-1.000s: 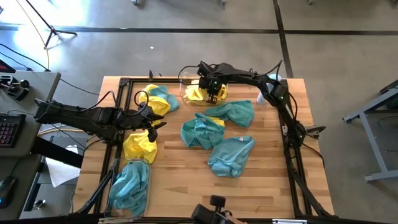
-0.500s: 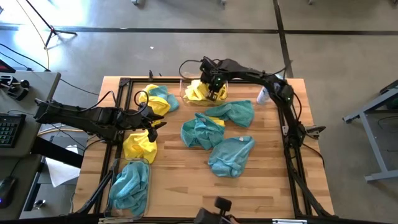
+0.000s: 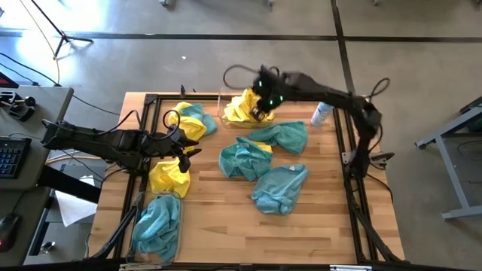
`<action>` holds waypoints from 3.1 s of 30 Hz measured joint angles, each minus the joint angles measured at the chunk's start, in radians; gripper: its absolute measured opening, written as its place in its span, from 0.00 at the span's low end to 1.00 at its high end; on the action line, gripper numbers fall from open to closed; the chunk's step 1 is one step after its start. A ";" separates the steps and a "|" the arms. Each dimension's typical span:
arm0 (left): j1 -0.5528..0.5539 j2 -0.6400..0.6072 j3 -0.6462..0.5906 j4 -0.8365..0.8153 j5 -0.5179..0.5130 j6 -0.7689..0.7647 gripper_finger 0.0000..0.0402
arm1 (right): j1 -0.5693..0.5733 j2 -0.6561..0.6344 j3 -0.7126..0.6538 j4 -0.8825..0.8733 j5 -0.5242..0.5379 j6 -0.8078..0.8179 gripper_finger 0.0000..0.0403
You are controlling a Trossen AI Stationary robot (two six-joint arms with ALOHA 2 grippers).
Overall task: Sort microfiber towel by color & place in baskets
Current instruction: Put the blue microfiber towel into the bottom transparent bin
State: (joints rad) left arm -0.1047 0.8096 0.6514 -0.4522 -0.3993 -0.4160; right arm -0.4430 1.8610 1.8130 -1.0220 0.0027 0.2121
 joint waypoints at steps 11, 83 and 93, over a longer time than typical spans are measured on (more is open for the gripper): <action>0.000 0.000 0.000 0.001 0.036 0.000 0.34 | 0.373 -0.448 -0.584 0.380 0.208 0.449 0.00; 0.068 1.095 0.983 -0.353 0.124 0.184 0.01 | 0.947 -1.070 -1.383 0.576 0.503 0.591 0.00; -0.042 0.799 1.026 -0.385 -0.106 0.182 0.00 | 0.947 -1.069 -1.384 0.575 0.540 0.591 0.00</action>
State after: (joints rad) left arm -0.1466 1.6086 1.6770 -0.8375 -0.5049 -0.2344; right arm 0.5041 0.7919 0.4294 -0.4468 0.5429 0.8028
